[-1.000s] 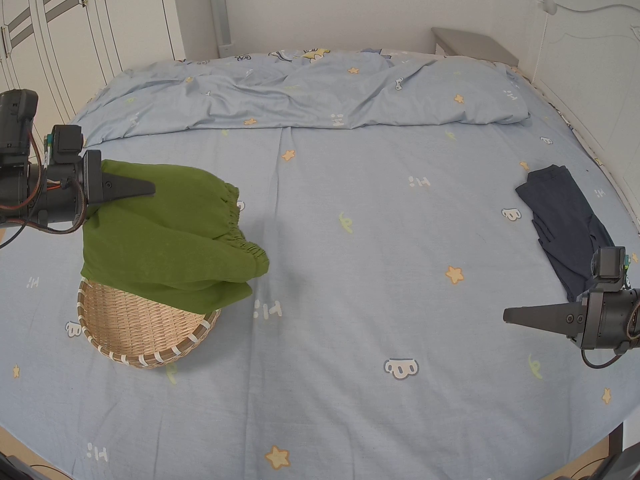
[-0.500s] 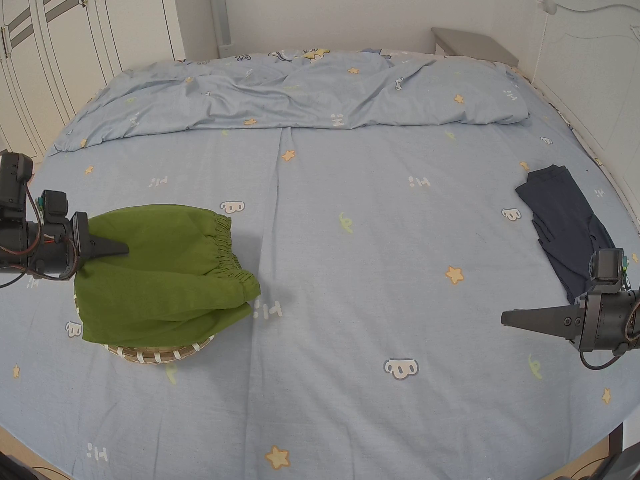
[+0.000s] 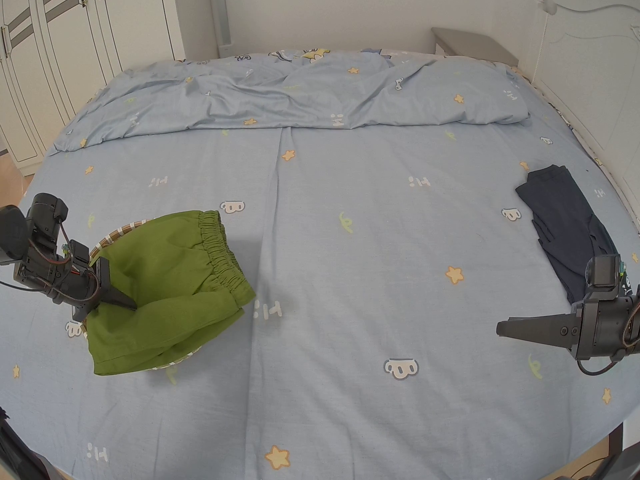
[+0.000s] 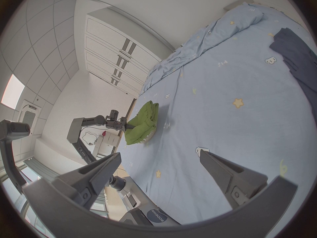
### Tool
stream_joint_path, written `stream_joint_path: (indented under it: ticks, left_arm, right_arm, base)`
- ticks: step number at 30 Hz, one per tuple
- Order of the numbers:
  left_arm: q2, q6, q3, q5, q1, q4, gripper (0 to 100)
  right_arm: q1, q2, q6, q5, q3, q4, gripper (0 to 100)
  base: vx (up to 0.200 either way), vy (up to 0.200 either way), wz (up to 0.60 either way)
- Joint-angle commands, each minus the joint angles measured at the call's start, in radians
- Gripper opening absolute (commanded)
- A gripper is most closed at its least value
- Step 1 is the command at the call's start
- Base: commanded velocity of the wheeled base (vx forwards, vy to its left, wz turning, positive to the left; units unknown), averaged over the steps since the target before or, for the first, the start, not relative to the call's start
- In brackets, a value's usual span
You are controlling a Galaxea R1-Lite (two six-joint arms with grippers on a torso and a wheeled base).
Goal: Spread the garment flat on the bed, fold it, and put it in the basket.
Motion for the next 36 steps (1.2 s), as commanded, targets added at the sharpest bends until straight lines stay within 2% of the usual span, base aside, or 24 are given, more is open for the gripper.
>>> stream_joint_path:
  ticks: [1, 7, 21, 22, 36]
  left_arm:
    - [0.19, -0.002, -0.198, 0.101, -0.006, 0.178, 0]
    - [0.281, -0.011, -0.335, 0.109, -0.029, 0.283, 0]
    - [0.298, -0.031, -0.37, 0.131, -0.03, 0.326, 0]
    - [0.295, -0.032, -0.374, 0.132, -0.03, 0.331, 100]
    - [0.04, -0.045, -0.362, 0.135, -0.029, 0.391, 100]
  right_arm:
    - [0.01, 0.004, -0.001, -0.002, 0.005, 0.001, 100]
    - [0.018, 0.024, -0.015, -0.048, 0.01, -0.001, 100]
    - [0.027, 0.047, -0.027, -0.051, 0.011, -0.002, 100]
    - [0.027, 0.047, -0.027, -0.049, 0.013, -0.002, 100]
    - [0.027, 0.037, -0.027, -0.051, 0.01, -0.002, 100]
  base:
    - [0.0, 0.0, 0.0]
    - [0.0, 0.0, 0.0]
    - [0.0, 0.0, 0.0]
    - [0.0, 0.0, 0.0]
    - [0.0, 0.0, 0.0]
